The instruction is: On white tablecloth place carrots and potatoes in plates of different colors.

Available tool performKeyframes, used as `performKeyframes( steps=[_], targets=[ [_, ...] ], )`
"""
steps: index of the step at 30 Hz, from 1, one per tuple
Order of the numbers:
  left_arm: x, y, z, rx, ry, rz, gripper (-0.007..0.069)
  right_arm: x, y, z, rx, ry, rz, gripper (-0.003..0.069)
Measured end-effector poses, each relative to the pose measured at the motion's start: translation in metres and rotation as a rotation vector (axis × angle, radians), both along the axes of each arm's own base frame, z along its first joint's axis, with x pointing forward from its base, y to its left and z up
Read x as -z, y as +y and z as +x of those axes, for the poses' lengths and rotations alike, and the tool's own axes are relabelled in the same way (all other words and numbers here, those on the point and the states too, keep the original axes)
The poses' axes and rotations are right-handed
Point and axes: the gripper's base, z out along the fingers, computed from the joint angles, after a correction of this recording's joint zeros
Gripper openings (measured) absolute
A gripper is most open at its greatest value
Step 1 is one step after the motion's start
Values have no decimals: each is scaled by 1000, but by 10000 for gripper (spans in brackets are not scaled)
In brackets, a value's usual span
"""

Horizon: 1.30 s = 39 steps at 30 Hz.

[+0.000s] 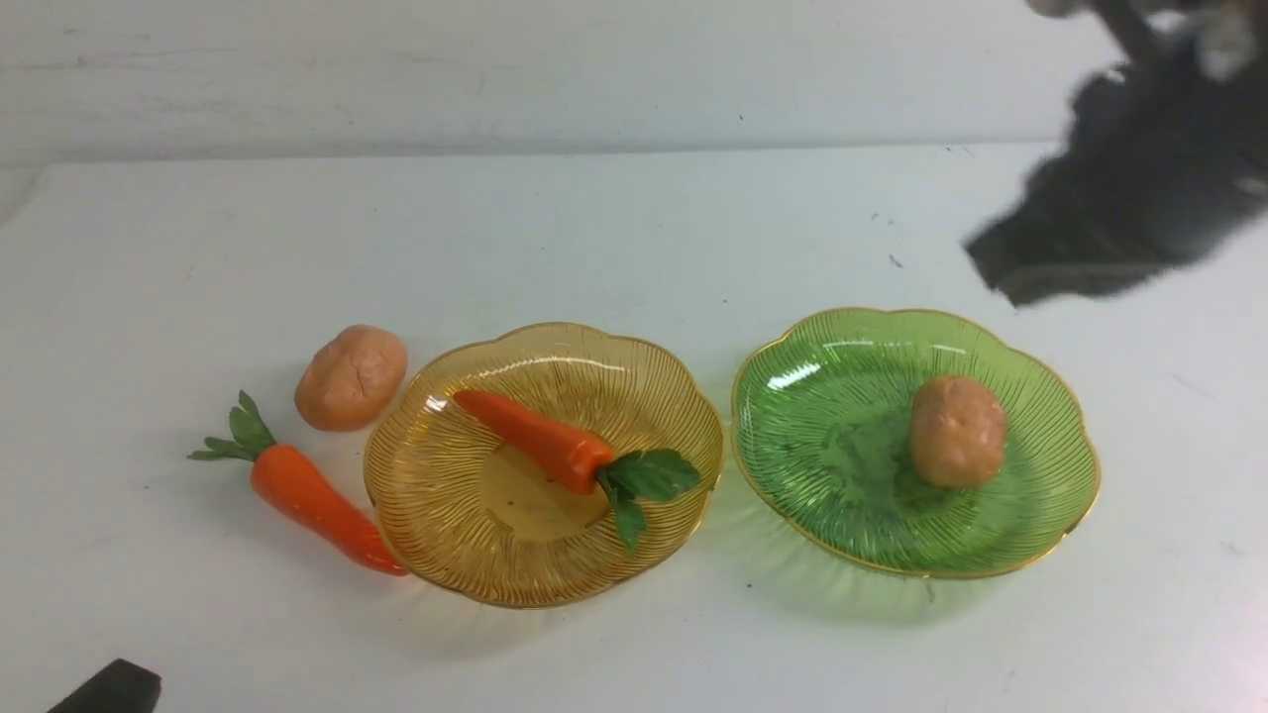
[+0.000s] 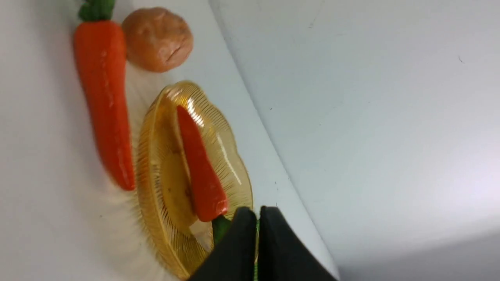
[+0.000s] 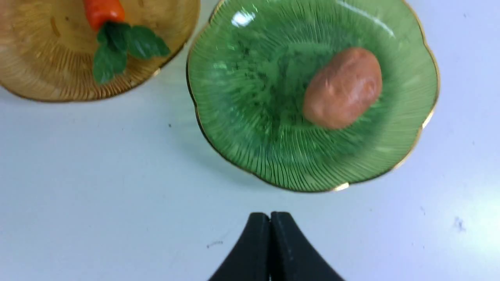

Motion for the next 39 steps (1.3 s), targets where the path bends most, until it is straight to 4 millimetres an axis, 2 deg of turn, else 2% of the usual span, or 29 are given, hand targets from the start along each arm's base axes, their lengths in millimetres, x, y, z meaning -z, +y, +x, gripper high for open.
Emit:
performKeyframes(
  steps=[3, 5, 6, 9, 12, 13, 16, 18, 25, 29, 34, 39],
  targets=[
    [-30, -4, 11, 61, 78, 180, -3, 10, -21, -42, 3, -124, 62, -15],
    [-43, -6, 29, 131, 235, 326, -3, 18, -28, -56, 0, -195, 96, -15],
    [-43, -7, 36, 171, 322, 378, -3, 23, -32, -63, -1, -213, 105, -15],
    [-43, -1, 77, 309, 688, 618, -3, 31, -44, -88, -2, -280, 129, -15],
    [-42, 6, 118, 370, 906, 751, -3, 31, -50, -95, 0, -317, 116, -15],
    [-42, 9, 137, 382, 958, 786, -3, 30, -52, -96, 0, -330, 106, -15],
    [-39, 8, 178, 404, 1027, 793, -3, 29, -54, -95, 2, -352, 72, -15],
    [-35, 7, 193, 419, 1051, 772, -2, 29, -55, -94, 3, -357, 58, -15],
    [-15, -2, 231, 439, 1107, 647, 1, 29, -56, -94, 3, -362, 46, -15],
    [-2, -3, 246, 388, 1143, 578, 37, 29, -56, -94, 3, -364, 43, -15],
    [6, -3, 258, 318, 1118, 532, 153, 29, -56, -94, 4, -364, 42, -15],
    [14, 4, 274, 240, 1041, 505, 349, 31, -56, -94, 15, -357, 49, -15]
  ],
)
